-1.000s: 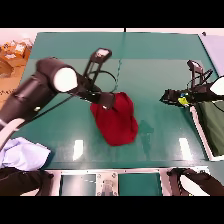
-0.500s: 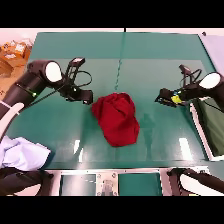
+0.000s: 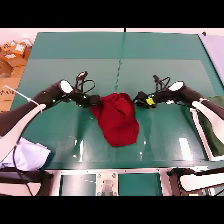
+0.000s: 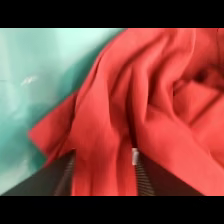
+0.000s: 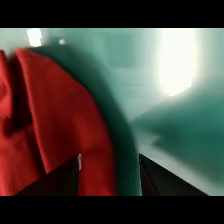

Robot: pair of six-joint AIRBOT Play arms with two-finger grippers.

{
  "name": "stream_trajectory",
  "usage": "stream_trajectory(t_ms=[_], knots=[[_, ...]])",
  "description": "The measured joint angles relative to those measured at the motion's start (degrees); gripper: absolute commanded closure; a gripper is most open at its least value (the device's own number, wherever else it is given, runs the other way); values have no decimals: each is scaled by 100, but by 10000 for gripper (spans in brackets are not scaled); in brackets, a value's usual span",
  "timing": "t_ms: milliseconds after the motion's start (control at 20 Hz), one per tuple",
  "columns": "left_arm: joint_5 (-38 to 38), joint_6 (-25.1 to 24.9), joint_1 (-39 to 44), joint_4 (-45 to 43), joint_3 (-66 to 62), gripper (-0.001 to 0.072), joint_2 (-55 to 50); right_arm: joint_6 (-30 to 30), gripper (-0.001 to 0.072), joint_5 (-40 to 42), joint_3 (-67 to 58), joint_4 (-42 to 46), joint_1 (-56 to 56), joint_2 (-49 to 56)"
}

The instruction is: Fold the shirts.

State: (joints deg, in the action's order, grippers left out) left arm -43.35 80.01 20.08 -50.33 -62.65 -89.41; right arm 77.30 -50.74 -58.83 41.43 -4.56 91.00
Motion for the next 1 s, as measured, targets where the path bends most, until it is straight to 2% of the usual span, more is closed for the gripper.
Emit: stream_trajectory(t_ms=[50,100,150,200,400,550,750,1000], knots=[[52,-127,-4,203,11,410,-105,-96,338,63,-70,-208,-94,136],[109,-227,-4,387,15,683,-175,-177,494,120,-146,-361,-190,271],[142,-319,-4,544,20,680,-234,-232,611,153,-216,-400,-267,374],[136,-407,-4,625,24,681,-278,-284,695,184,-291,-439,-323,452],[-306,-544,-229,691,-133,682,-240,-474,697,-48,-645,-573,-184,533],[-841,-404,-599,369,-345,682,267,-549,697,-302,-820,-605,319,166],[-1102,-260,-1023,168,-643,682,1674,-592,696,-479,-911,-623,1130,-1003],[-914,-28,-1182,-59,-1228,682,3582,-704,696,-616,-1019,-629,1941,-2903]])
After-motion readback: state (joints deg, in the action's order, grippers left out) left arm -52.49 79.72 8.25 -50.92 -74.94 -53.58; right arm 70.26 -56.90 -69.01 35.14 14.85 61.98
